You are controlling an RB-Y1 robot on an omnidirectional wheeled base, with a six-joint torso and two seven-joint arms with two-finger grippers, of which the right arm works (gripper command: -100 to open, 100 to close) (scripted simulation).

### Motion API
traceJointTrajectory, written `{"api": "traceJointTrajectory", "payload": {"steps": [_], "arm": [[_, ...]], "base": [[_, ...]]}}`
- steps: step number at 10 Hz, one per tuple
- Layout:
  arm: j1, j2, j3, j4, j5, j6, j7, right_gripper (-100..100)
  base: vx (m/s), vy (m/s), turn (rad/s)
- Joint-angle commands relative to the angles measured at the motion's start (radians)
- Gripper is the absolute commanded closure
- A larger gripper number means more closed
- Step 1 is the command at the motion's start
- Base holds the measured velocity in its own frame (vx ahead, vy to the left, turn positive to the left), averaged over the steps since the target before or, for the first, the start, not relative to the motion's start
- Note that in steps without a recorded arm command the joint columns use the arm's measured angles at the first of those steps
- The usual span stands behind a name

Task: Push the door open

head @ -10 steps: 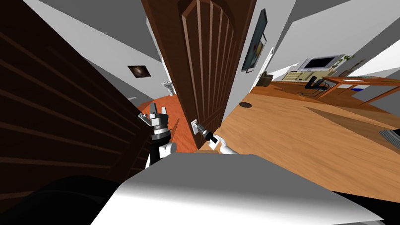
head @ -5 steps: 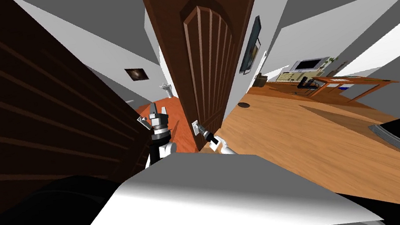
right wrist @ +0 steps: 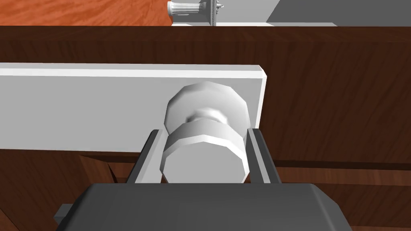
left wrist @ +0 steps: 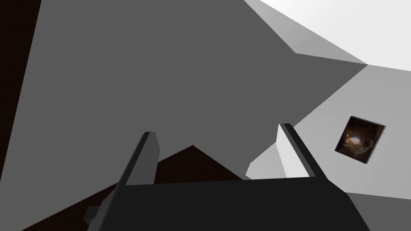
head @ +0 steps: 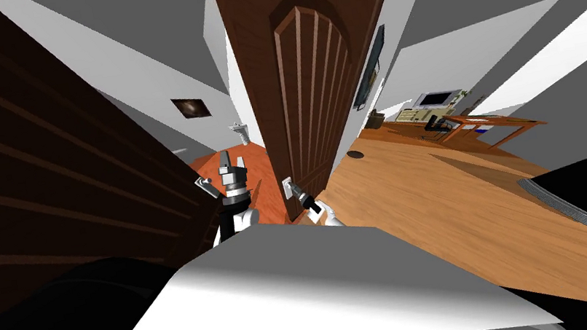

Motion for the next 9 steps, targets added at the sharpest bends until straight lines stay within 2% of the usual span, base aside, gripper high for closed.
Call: {"api": "traceJointTrajectory", "payload": {"steps": [1, 9], "arm": [[0.007, -0.002, -0.019, -0.009, 0.014, 0.005, -0.001, 100], [0.089, 0.011, -0.064, -0.072, 0.106, 0.025, -0.017, 100]], "base": [[0.114, 0.132, -0.113], [0.121, 0.171, -0.157]]}}
